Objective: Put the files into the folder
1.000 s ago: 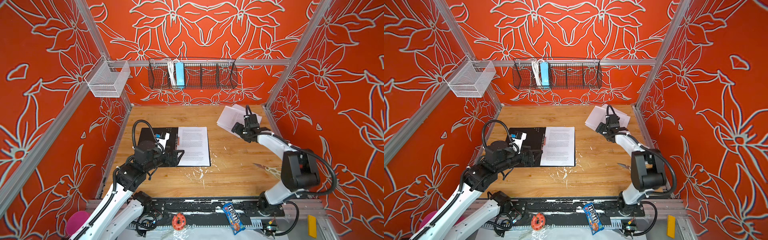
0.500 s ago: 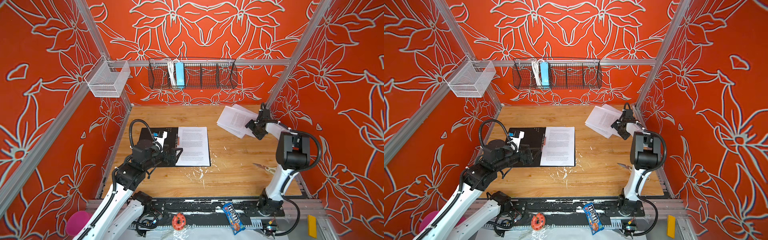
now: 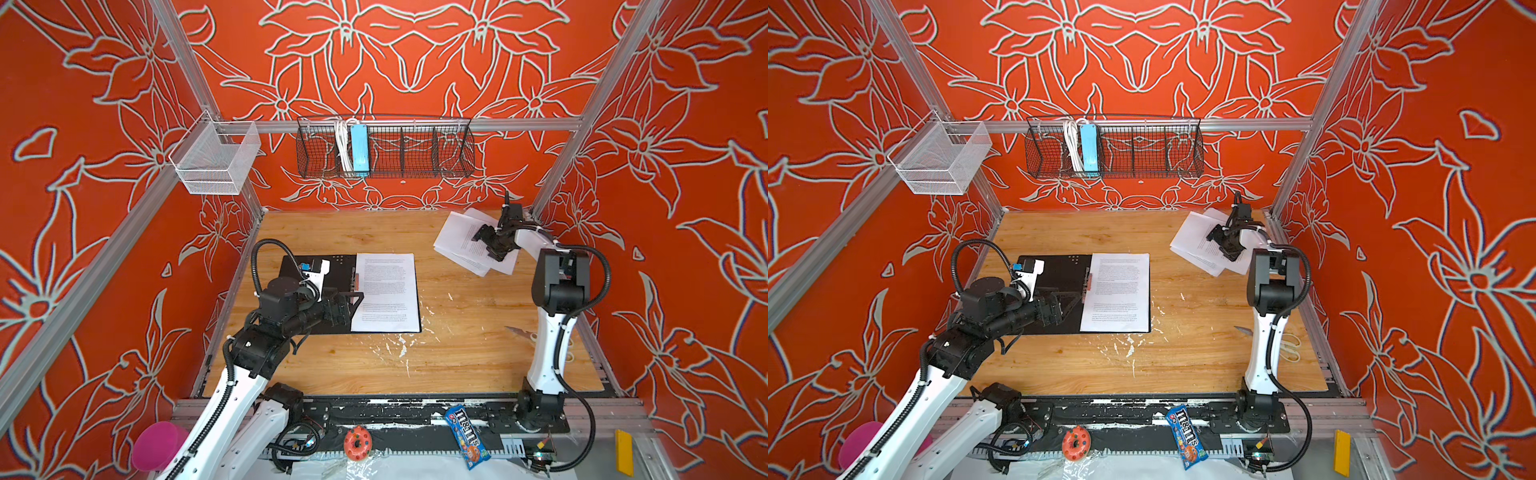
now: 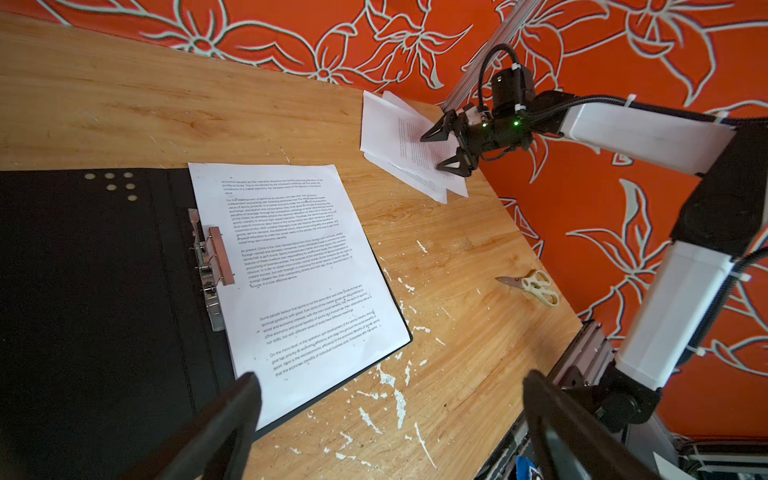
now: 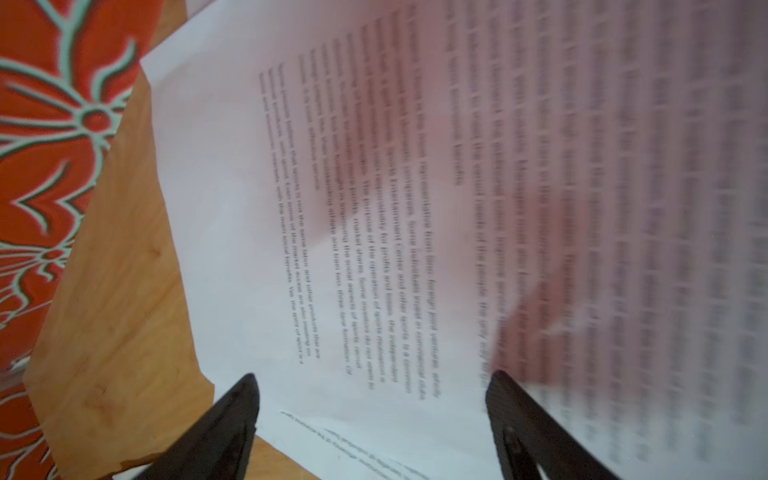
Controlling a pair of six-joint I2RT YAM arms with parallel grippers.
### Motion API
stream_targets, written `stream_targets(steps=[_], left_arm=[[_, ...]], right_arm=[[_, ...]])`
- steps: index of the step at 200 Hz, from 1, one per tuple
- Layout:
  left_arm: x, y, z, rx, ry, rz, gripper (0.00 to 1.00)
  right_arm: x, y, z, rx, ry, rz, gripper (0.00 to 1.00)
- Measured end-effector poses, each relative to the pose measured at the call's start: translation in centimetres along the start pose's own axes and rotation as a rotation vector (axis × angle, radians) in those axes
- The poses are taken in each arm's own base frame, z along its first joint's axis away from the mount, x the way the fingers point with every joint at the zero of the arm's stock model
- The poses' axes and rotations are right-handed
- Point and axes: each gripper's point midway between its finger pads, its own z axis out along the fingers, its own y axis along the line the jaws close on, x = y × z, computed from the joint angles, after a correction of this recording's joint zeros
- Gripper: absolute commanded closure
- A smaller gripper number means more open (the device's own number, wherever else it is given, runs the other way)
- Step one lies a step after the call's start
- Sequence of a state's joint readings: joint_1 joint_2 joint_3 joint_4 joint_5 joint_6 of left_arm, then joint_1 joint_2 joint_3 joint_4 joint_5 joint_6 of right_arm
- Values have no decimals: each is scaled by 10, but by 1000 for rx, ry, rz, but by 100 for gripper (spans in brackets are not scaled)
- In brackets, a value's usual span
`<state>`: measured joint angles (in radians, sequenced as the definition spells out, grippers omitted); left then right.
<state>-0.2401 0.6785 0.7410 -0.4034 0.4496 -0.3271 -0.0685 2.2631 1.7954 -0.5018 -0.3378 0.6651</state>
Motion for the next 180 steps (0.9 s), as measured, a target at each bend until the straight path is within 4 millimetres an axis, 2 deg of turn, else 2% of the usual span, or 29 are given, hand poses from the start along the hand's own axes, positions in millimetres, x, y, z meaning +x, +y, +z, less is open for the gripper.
stream_targets(steps=[10, 24, 81, 140, 180], left_arm=[[-2, 1, 0, 4, -7, -12, 2], [-2, 2, 0, 8, -9, -21, 2], [-4, -3, -1, 36, -11, -38, 2], [1, -7, 3, 68, 21, -73, 2], [8, -13, 21, 121, 89, -136, 2]], right_arm=[[2, 6, 8, -10, 17, -12, 13], [7, 15, 8, -28, 31, -20, 13], [35, 20, 7, -83, 99, -24, 13], [104, 0, -20, -164, 195, -33, 13], [155, -18, -48, -224, 242, -47, 13]])
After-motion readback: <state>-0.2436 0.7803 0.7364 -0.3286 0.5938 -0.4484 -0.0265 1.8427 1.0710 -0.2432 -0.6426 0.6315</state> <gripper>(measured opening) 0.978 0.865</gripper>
